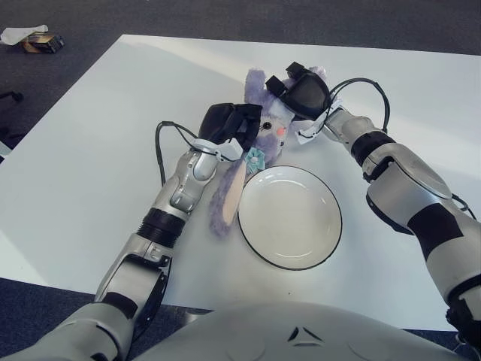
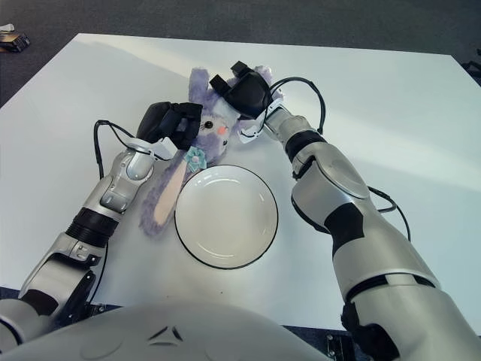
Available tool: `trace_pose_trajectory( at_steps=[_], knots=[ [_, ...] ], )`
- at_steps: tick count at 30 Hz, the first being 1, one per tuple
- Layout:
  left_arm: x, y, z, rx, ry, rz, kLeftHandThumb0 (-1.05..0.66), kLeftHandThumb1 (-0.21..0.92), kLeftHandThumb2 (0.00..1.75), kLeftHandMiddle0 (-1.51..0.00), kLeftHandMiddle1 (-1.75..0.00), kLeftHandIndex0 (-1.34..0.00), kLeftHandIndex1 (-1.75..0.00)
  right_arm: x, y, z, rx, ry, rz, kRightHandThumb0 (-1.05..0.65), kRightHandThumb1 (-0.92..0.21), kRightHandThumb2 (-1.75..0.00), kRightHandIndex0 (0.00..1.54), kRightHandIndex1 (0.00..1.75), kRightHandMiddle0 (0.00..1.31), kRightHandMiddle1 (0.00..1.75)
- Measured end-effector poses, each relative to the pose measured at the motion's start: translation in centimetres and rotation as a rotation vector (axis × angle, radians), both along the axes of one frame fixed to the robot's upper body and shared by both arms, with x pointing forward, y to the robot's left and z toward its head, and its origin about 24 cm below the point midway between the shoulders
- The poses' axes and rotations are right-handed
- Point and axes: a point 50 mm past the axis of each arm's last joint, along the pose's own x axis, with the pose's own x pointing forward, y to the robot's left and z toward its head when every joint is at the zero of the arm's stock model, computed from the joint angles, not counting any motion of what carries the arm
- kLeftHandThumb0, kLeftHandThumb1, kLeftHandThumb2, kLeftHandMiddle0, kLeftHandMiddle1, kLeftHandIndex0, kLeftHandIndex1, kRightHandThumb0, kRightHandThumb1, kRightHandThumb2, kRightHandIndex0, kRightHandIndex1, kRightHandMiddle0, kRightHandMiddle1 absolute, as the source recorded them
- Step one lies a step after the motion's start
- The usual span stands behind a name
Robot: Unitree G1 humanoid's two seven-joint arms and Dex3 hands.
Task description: Put the doll into the plate.
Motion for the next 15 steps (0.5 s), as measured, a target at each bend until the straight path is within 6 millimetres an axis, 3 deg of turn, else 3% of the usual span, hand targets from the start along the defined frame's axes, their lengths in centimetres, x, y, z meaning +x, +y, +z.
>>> trace_pose_trajectory(
  at_steps=[1,4,11,15],
  knots=[
    [0.0,0.0,0.0,-0.002,0.001,-0.001,-0.9,0.92,1.17,-1.36,-1.75,-1.19,-1.75,0.0,-0.02,-0.02,0.001,0.004,0.0,0.0,-0.02,-1.62,0.79,1.74,0.69,1.66],
    [0.01,-0.02,0.01,-0.008,0.004,-0.001,-0.89,0.92,1.17,-1.35,-1.75,-1.18,-1.75,0.02,-0.07,-0.06,0.011,0.033,-0.006,0.0,0.02,-1.67,0.87,1.67,0.66,1.72],
    [0.1,0.04,0.0,-0.015,0.016,0.012,-0.88,0.92,1.15,-1.35,-1.75,-1.18,-1.75,0.42,-0.33,0.11,0.067,0.162,-0.071,0.0,0.03,-1.58,0.99,1.38,0.67,1.74],
    [0.12,0.13,0.1,-0.015,0.014,0.021,-0.85,0.92,1.15,-1.29,-1.75,-1.1,-1.75,0.89,-0.63,0.6,0.165,0.276,-0.14,0.0,0.0,-1.56,0.97,1.4,0.64,1.75]
  ],
)
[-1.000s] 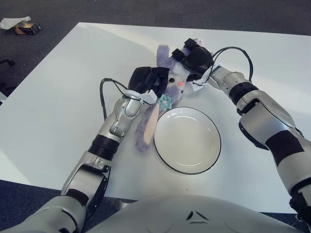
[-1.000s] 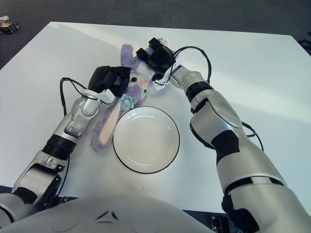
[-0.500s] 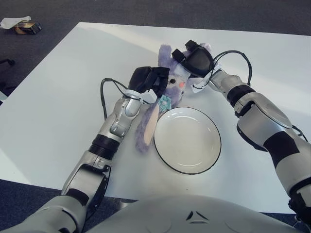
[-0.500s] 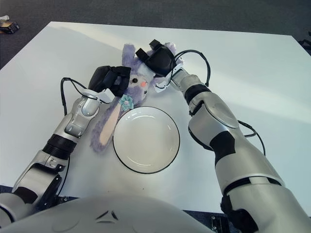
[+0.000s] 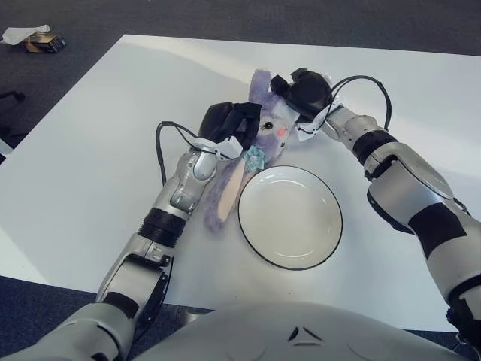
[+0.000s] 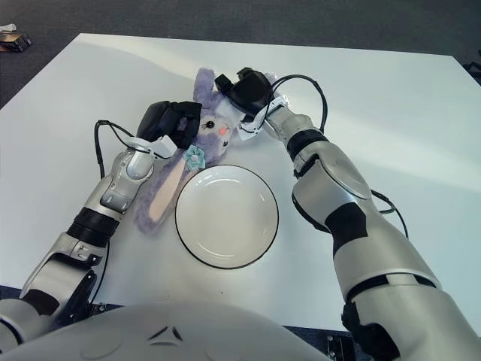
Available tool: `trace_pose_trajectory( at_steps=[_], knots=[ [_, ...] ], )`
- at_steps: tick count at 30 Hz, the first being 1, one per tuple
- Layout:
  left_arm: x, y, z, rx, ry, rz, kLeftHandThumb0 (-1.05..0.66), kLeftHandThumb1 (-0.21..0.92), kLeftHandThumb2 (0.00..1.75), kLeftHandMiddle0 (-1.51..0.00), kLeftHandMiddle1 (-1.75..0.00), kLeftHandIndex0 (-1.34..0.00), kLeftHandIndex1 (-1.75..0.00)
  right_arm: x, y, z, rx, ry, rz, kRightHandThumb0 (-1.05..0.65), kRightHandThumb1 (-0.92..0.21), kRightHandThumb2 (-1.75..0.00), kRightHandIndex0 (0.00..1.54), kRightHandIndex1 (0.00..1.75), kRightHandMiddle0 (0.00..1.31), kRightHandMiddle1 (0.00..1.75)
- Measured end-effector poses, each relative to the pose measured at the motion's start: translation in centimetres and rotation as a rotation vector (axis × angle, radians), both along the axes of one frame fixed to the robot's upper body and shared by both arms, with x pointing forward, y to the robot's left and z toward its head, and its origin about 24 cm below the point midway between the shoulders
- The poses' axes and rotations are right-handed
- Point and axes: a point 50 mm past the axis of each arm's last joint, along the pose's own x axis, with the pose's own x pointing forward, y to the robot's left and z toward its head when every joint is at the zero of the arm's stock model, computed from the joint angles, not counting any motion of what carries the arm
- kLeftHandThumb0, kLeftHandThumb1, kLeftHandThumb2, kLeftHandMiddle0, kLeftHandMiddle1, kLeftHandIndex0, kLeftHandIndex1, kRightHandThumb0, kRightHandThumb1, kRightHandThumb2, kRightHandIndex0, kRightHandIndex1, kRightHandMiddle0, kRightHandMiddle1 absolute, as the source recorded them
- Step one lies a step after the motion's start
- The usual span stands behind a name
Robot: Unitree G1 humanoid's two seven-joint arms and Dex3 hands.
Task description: Put the doll into the plate.
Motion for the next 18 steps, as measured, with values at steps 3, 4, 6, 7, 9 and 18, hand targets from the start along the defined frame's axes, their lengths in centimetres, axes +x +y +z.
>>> trace_pose_trajectory(
  at_steps=[3,4,6,7,9,18],
  knots=[
    [0.0,0.1,0.1,0.0,-0.006,0.006,-0.82,0.92,1.13,-1.24,-1.75,-1.03,-1.75,0.3,-0.3,0.2,0.068,0.081,-0.044,0.0,-0.01,-1.56,0.95,1.44,0.63,1.75],
    [0.0,0.2,0.1,-0.001,-0.009,0.009,-0.8,0.92,1.12,-1.22,-1.75,-1.0,-1.75,0.3,-0.5,0.2,0.092,0.104,-0.058,0.0,-0.02,-1.56,0.94,1.46,0.62,1.75],
    [0.0,0.3,0.2,-0.006,-0.019,0.017,-0.77,0.92,1.1,-1.2,-1.75,-0.96,-1.75,0.4,-0.7,0.3,0.123,0.143,-0.08,0.0,-0.02,-1.57,0.93,1.47,0.62,1.75],
    [0.0,0.4,0.2,-0.01,-0.026,0.02,-0.73,0.92,1.06,-1.18,-1.75,-0.91,-1.75,0.5,-0.9,0.3,0.136,0.159,-0.089,0.0,-0.02,-1.57,0.93,1.48,0.62,1.75],
    [0.0,0.6,0.2,-0.021,-0.06,0.027,-0.68,0.92,1.01,-1.16,-1.75,-0.85,-1.75,0.6,-1.2,0.4,0.15,0.188,-0.105,0.0,-0.01,-1.58,0.93,1.48,0.62,1.75],
    [-0.2,1.6,0.2,-0.069,-0.219,0.052,-0.42,0.66,0.92,-0.89,-1.75,-0.41,-1.75,1.4,-2.4,1.6,0.083,0.253,-0.183,0.0,-0.01,-1.58,0.93,1.48,0.63,1.75]
  ],
)
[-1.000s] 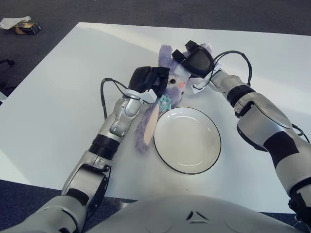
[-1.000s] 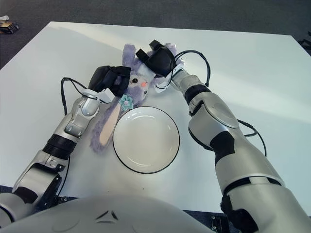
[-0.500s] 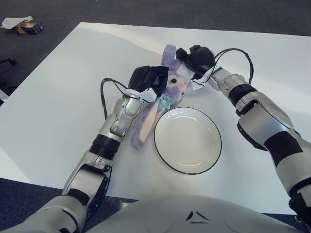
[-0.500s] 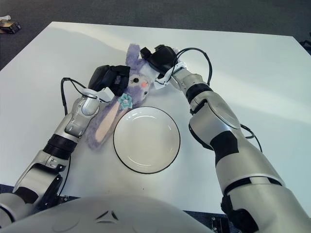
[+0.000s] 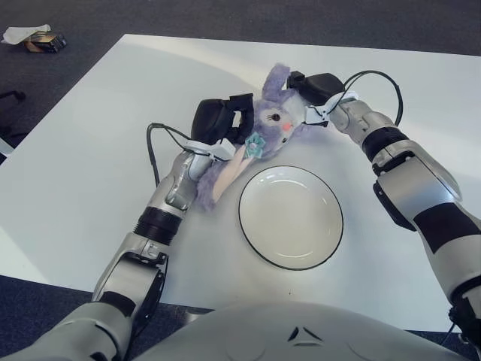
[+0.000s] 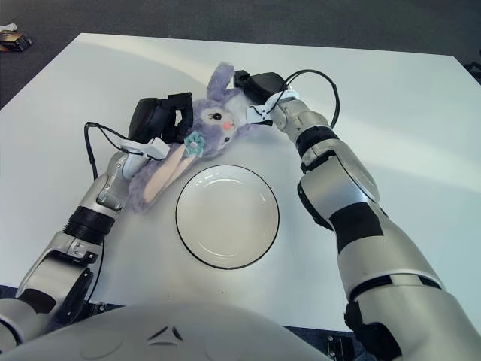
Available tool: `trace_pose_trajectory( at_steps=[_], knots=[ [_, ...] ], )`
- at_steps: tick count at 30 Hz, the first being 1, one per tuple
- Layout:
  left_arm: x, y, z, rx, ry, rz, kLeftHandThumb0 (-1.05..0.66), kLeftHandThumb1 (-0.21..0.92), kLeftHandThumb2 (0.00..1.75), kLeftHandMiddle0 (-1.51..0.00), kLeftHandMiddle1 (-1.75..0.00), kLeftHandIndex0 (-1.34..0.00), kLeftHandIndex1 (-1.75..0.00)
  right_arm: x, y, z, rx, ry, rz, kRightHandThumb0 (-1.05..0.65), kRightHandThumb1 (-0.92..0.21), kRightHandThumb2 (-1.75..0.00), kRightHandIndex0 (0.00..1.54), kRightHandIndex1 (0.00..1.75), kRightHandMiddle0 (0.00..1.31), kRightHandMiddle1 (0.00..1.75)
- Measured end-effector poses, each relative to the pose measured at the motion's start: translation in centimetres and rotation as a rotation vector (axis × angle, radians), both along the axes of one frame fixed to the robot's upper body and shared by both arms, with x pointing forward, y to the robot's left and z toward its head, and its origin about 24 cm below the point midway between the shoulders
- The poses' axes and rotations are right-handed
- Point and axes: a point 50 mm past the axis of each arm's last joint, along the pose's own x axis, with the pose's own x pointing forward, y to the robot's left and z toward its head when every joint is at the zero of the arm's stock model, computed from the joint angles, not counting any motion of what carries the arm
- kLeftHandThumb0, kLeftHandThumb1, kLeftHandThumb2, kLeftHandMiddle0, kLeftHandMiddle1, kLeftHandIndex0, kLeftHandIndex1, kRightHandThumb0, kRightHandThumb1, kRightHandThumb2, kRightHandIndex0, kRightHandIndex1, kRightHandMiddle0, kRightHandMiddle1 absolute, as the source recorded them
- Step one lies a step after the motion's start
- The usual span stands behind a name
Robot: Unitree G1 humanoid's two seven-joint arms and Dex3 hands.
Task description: Put the doll into the plate.
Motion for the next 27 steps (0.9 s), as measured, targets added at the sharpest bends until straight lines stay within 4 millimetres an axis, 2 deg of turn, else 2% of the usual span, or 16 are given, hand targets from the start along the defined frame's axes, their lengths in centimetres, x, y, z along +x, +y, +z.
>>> trace_pose_trajectory(
  at_steps=[5,17,27],
  knots=[
    [0.0,0.4,-0.3,0.001,-0.049,0.034,-0.39,0.71,0.82,-0.75,-1.75,-0.33,-1.75,0.5,-0.2,0.9,-0.062,0.031,-0.048,0.0,-0.02,-1.56,0.93,1.47,0.62,1.75],
    [-0.2,0.8,-0.3,-0.032,-0.194,0.106,-0.37,0.79,0.7,-0.41,-1.75,-0.27,-1.75,1.6,-0.7,2.8,-0.187,0.174,-0.226,0.0,0.02,-1.57,0.99,1.36,0.67,1.75],
    [-0.5,1.2,0.0,-0.078,-0.287,0.133,-0.37,0.79,0.7,-0.27,-1.72,-0.27,-1.75,1.8,-1.6,3.5,-0.233,0.17,-0.267,0.0,0.02,-1.55,1.0,1.3,0.69,1.75]
  ],
)
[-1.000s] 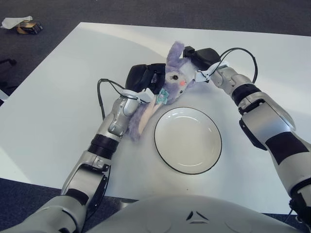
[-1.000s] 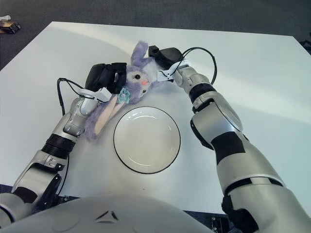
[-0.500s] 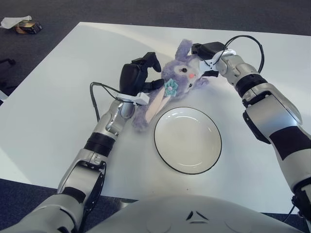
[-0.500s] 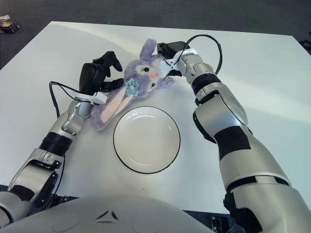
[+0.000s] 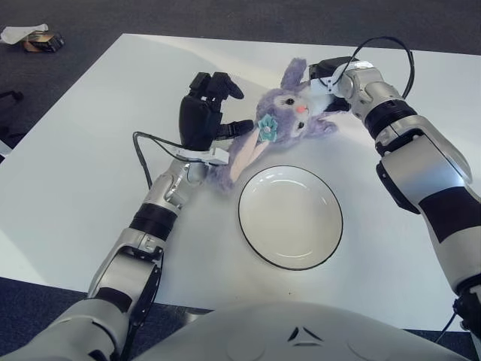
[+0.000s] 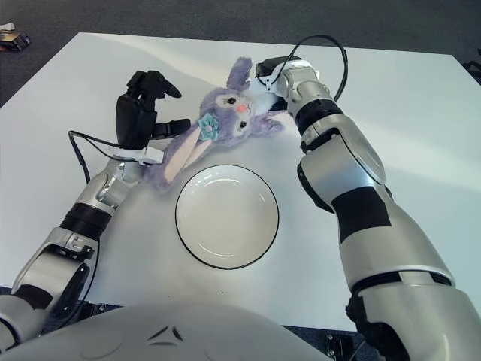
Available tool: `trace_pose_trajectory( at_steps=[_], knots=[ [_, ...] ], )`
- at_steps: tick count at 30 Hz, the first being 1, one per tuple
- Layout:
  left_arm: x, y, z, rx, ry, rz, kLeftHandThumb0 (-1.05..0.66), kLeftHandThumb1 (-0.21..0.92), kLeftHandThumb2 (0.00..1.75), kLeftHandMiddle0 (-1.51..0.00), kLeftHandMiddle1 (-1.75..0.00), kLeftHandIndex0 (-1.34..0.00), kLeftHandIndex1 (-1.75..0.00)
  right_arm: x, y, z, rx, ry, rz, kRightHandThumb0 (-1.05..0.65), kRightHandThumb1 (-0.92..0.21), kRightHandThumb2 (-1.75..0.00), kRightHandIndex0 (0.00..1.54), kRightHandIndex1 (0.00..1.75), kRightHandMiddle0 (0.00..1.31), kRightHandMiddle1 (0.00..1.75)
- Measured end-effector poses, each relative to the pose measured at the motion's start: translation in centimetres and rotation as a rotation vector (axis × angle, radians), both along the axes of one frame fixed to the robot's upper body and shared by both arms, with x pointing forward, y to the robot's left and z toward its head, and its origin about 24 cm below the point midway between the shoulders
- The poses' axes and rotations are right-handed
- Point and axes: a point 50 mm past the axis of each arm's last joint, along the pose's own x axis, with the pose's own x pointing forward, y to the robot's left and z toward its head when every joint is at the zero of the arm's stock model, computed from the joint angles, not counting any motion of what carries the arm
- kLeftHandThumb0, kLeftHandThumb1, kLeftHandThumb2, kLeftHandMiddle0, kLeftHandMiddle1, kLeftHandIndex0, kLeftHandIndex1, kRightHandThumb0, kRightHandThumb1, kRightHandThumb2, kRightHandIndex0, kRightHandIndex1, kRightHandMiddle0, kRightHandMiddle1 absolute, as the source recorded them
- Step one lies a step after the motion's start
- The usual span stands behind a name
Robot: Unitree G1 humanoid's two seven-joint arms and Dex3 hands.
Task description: Put the doll into the plate.
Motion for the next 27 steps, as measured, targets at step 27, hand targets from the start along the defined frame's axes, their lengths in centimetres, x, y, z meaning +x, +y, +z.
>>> trace_pose_trajectory(
  at_steps=[27],
  knots=[
    [3.0,4.9,-3.5,-0.005,0.162,0.237,-0.36,0.92,0.52,-0.1,-1.59,-0.2,-1.75,-0.1,-3.8,3.9,-0.05,0.141,-0.043,0.0,-0.31,-1.32,0.52,1.71,0.5,1.75]
  ],
)
